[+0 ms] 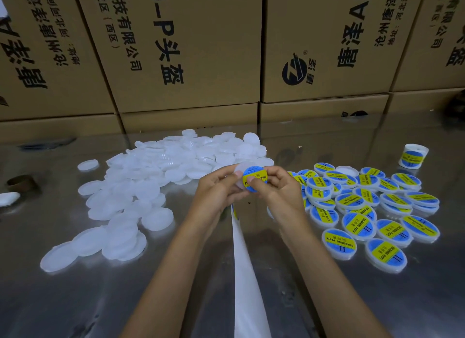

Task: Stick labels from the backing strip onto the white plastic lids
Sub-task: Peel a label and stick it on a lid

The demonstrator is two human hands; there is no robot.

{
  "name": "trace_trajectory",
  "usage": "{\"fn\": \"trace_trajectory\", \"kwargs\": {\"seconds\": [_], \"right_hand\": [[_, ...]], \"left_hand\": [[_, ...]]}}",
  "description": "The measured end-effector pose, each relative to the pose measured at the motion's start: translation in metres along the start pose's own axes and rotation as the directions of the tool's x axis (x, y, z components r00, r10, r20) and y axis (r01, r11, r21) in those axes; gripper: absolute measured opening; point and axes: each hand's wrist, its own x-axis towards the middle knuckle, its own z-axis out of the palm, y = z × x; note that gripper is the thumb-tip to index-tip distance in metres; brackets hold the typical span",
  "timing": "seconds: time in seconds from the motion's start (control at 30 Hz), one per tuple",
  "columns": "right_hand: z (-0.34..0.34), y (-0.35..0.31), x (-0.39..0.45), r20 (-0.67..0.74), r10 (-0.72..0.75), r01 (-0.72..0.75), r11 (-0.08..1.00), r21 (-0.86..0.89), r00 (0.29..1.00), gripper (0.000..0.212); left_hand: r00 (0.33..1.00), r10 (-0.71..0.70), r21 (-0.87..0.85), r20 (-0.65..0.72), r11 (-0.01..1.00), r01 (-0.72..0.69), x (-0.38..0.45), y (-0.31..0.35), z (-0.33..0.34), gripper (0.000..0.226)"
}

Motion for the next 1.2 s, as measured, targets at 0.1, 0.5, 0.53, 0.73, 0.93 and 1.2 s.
{"fn": "trace_trajectory", "kwargs": {"seconds": [0.1, 0.5, 0.53, 0.73, 0.93, 1.2], "right_hand": [[-0.001, 0.002, 0.0, -0.021, -0.019, 0.019, 1.0, 0.003, 1.0, 0.021], [-0.001, 0.009, 0.006, -0.047, -0.053, 0.05, 0.997, -0.065, 0.997, 0.023], [-0.001, 0.01, 0.006, -0.051, -0.06, 0.056, 0.996, -0.072, 0.997, 0.023], [0.0, 0.014, 0.004, -0.096, -0.125, 0.101, 0.97, -0.221, 0.988, 0.021], [-0.003, 0.013, 0.004, -0.133, -0.192, 0.14, 0.936, -0.322, 0.972, 0.064], [-0.004, 0.02, 0.0, -0.028, -0.27, 0.227, 0.856, -0.465, 0.962, 0.035]], "left_hand": [[0.999, -0.018, 0.002, 0.052, 1.0, 0.018, -0.001, -0.001, 0.002, 0.02], [0.992, 0.072, 0.157, 0.1, 0.984, -0.087, -0.002, -0.006, 0.006, 0.022], [0.99, 0.09, 0.176, 0.104, 0.979, -0.107, -0.003, -0.007, 0.006, 0.022], [0.988, 0.115, 0.171, 0.1, 0.976, -0.131, -0.001, -0.006, 0.004, 0.021], [0.997, 0.011, -0.078, 0.078, 0.997, -0.004, -0.001, -0.001, 0.001, 0.02], [0.977, -0.094, -0.313, 0.192, 0.938, 0.152, -0.003, 0.002, 0.004, 0.026]]}}
